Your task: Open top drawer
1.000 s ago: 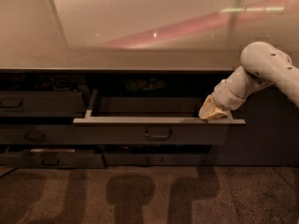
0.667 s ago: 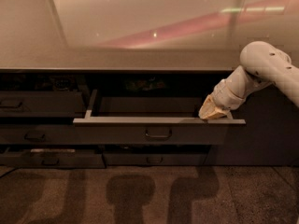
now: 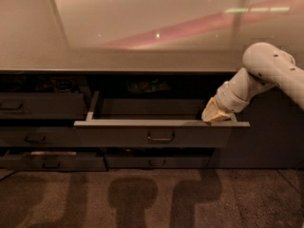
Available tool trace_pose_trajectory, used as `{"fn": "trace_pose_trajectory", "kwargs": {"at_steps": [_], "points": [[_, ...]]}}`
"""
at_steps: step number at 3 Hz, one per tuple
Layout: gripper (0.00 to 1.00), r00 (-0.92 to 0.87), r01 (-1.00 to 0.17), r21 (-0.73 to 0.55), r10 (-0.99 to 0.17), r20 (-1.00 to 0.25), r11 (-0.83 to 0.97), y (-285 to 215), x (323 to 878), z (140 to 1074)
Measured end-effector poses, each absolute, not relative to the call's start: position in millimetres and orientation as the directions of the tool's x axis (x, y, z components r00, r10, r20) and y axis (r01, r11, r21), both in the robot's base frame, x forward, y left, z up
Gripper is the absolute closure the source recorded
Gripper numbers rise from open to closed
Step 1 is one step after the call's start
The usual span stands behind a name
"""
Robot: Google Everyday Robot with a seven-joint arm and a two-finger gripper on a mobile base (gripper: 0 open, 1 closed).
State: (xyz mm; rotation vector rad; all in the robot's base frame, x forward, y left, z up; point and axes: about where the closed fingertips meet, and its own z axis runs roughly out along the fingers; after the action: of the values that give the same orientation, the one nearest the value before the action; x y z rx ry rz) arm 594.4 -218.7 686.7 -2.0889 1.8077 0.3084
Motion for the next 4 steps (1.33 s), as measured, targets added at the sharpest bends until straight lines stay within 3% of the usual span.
{"fn": "trace_pose_trajectory", "kwargs": {"at_steps": [4], "points": [[1.0,0.082,-0.996,-0.069,-0.92,-0.384,-0.06,-227,634,683]]}}
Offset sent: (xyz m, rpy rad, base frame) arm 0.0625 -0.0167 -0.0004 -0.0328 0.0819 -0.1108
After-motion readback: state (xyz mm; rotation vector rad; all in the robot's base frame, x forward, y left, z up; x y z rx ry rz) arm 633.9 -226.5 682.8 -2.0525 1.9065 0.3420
